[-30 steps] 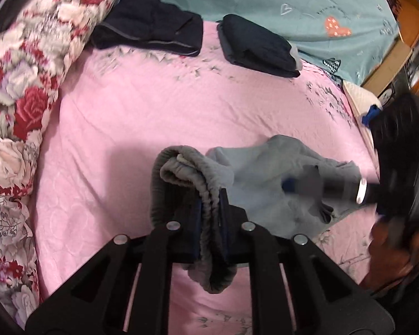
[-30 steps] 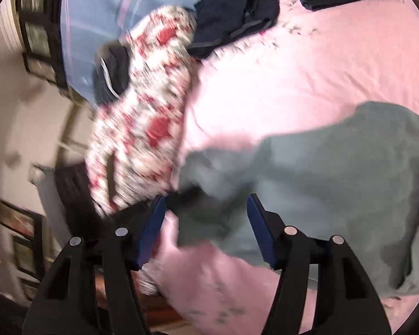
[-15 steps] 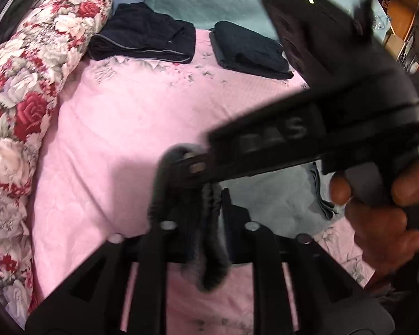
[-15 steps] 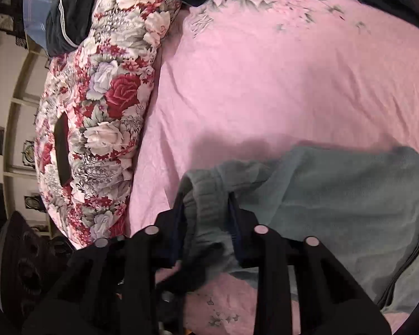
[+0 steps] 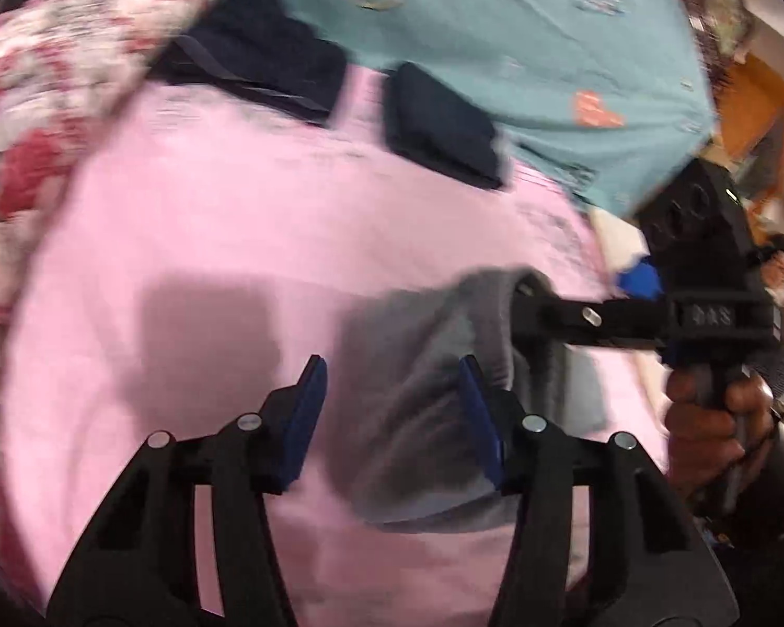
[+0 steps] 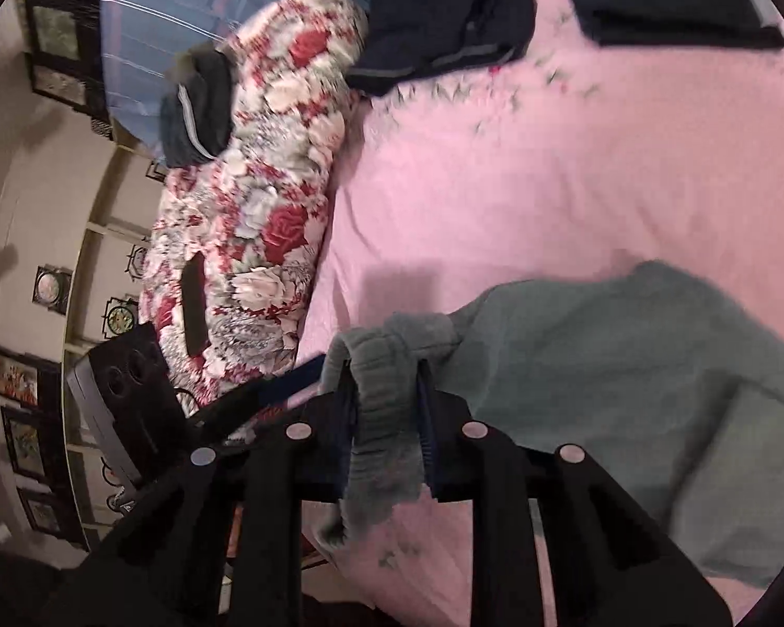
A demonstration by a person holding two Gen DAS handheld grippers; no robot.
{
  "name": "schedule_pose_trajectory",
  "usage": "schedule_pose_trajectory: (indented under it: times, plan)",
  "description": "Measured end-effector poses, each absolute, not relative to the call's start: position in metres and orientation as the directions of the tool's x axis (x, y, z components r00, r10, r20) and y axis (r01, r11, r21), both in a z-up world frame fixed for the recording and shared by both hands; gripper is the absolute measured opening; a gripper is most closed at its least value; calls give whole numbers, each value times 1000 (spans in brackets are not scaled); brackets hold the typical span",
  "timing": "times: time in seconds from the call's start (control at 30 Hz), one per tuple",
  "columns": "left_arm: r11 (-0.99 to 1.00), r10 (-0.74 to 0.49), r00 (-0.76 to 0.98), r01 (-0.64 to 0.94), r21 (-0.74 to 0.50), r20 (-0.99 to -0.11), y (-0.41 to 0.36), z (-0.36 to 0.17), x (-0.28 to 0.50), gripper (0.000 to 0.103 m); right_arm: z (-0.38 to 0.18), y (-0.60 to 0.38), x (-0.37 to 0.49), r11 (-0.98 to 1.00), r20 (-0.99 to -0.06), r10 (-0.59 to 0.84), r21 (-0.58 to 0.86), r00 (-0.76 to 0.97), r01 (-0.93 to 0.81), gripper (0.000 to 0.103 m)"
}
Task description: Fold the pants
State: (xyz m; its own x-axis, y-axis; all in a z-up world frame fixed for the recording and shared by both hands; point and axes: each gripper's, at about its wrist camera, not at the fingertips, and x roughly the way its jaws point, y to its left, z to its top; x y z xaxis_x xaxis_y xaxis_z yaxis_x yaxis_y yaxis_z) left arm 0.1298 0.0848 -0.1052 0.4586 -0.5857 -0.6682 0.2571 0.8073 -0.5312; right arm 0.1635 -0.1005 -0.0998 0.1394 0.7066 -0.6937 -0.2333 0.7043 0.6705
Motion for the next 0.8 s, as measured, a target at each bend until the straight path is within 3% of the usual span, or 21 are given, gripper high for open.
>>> schedule_pose_trajectory:
  times: [0.17,0.33,0.5,0.67,0.8]
  plan:
    - [733,-681,399,371,-571,-614,0,-87,116,52,-74,-184,150,680,-664,731,693,156,-240,22]
    - [697,-710,308,433,-571,-634,-95,-96,109,52,-74,-286,142,689,-661,725,699,193,-192,22]
    - [728,-666,257,429,-535,-700,-160,-108,97,53,-119,-368,143,672,-650,738,733,179,-105,22]
    - [803,-569,260,382,-459,-780,-174,-123,92,55,-176,-408,150,660,-647,745,751,163,-39,23]
    - [856,-487,246,326,-402,-838,-175,-143,101,55,-198,-425,153,663,-655,737,748,170,7,36]
